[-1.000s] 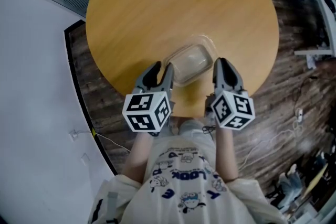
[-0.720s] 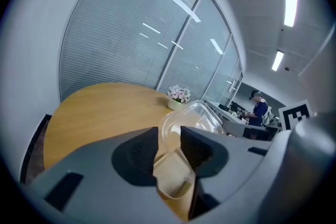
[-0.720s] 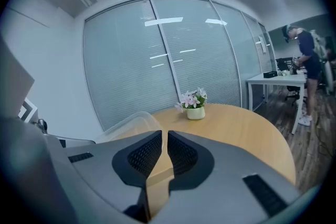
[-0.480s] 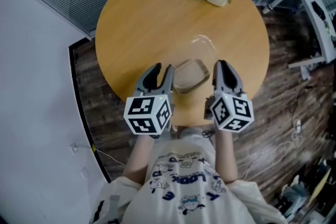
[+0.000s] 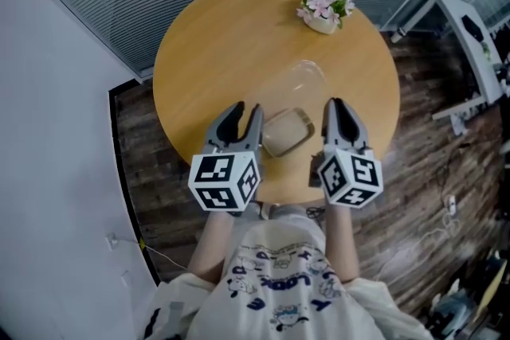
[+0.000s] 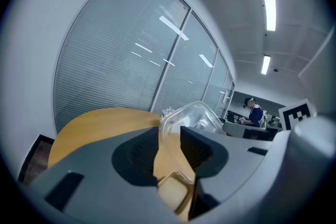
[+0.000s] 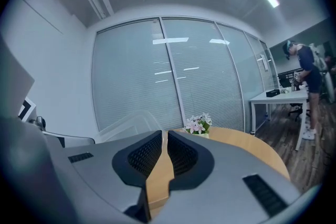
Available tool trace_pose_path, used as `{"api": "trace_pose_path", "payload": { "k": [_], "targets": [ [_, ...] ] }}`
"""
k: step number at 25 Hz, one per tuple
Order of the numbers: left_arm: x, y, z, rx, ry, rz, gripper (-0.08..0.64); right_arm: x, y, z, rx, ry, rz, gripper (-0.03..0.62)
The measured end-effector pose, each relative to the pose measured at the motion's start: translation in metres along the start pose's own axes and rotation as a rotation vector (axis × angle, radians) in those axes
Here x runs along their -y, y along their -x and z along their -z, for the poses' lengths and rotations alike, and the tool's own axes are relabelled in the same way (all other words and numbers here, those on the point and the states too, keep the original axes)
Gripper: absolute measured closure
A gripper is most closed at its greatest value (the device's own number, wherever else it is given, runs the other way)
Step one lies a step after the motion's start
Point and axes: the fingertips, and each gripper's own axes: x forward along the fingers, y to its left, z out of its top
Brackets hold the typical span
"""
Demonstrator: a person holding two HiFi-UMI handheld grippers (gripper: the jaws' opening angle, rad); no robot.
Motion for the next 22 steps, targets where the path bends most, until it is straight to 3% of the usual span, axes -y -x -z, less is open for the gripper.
{"api": "trace_pose_path", "payload": {
  "k": [22],
  "targets": [
    [0.015,0.03,-0.052,0.139,-0.078,0.007,0.43,-0.023,0.022,-0.054,0.134,0.022,-0.029,0.555]
  ]
}}
